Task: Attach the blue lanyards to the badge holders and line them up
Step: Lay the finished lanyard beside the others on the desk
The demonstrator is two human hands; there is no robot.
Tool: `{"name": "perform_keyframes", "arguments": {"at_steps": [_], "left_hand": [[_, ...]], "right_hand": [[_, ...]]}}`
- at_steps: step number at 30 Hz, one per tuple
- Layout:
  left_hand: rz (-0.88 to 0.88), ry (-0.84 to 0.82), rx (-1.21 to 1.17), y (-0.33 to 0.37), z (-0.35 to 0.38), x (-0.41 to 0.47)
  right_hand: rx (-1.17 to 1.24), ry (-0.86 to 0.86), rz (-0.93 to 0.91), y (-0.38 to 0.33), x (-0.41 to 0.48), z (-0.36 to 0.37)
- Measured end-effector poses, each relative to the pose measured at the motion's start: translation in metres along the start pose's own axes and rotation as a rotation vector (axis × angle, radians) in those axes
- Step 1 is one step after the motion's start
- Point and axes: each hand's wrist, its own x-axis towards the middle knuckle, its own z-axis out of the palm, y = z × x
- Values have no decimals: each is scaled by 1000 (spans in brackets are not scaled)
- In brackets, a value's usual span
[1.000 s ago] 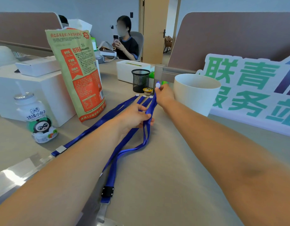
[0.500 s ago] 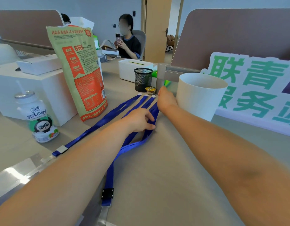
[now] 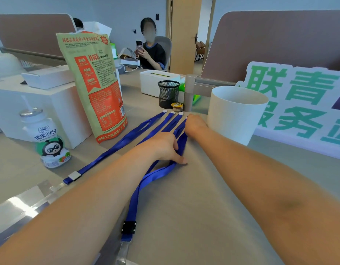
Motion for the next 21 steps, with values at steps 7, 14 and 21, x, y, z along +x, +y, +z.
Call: {"name": "perform_keyframes", "arguments": {"at_steps": [7,14,21], "left_hand": [[56,-29,44,3,-1,-12],[-11,-72,77,2,-4,-23],[-65,20,186,0,1,-37]], "right_hand": [[36,136,-96,8,-6,4],[97,-39,-387,12,-28,-2],[-8,-60,-462,24,-46,-1]]}}
